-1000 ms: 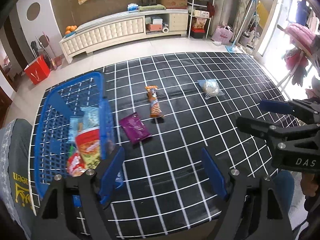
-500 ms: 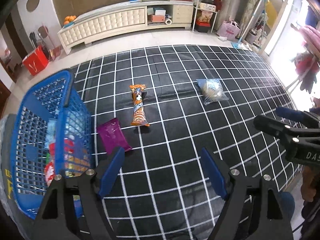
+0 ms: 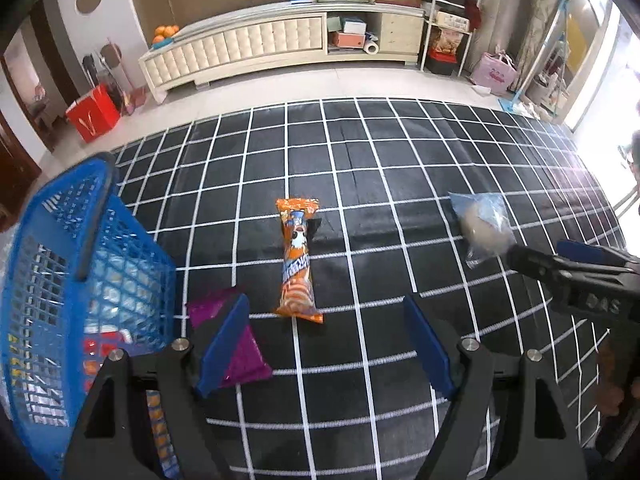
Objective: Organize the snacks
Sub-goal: 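Grasp the clear cookie bag with the right gripper while the left approaches the orange stick snack, then grasp the orange stick snack with the left gripper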
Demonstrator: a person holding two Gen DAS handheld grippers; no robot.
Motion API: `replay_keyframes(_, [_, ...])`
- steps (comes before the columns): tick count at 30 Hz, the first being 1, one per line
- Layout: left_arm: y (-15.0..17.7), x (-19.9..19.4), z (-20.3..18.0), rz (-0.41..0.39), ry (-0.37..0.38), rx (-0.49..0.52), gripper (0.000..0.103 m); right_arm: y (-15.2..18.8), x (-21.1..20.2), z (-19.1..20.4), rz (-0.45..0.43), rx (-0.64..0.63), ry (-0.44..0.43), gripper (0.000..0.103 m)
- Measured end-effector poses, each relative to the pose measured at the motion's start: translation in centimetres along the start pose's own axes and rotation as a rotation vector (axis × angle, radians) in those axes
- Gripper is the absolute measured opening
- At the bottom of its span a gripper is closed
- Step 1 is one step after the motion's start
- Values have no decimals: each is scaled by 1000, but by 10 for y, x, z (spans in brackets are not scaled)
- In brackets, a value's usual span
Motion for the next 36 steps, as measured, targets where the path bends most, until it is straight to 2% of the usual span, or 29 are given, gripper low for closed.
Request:
replay_keyframes(4, [-4, 18, 11, 12, 14, -36, 77, -14, 26, 2, 9, 17, 17, 94])
replay_keyframes(9, [-7, 32, 24, 8, -45, -27, 77, -22, 39, 3, -8, -7, 60, 94])
replay_keyframes(13, [-7, 38, 27, 16, -17, -47, 77, -20, 45, 7, -27, -37, 100, 94])
replay_keyframes(16, [-8, 42, 31, 15, -7, -65, 77, -16, 41, 12, -55, -79, 105, 81])
replay_keyframes(17, [-8, 43, 32, 17, -2, -77, 77, -14, 40, 12, -65, -88, 118, 73])
replay_keyframes(18, [-7, 44, 32, 19, 3, -84, 77, -13, 37, 13, -75, -92, 106, 61])
replay_keyframes(19, [-8, 44, 32, 21, 5, -88, 77, -13, 35, 13, -87, -93, 95, 59])
replay_keyframes(25, [-6, 42, 36, 5, -18, -65, 77, -5, 19, 13, -111, -22, 19, 58])
replay_keyframes(28, [-9, 40, 41, -3, -89, -36, 77, 0, 4, 19, -151, -21, 6, 58])
replay_keyframes(32, [-14, 47, 34, 2, -48, -8, 77, 4, -8, 32, -170, -29, -30, 58])
replay_keyframes(36, [-19, 58, 38, 9, -53, -10, 77, 2, -6, 45, -168, -53, -58, 58])
Point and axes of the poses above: each gripper's, at about its wrist camera, not at the fingertips, and x roughly the way its jaws point, z to its left, y to its underside, the point moved 8 cm from there along x, roughly the way its jaws point, and after that the axes turned 13 degrees about x, right-handed, at the moved point
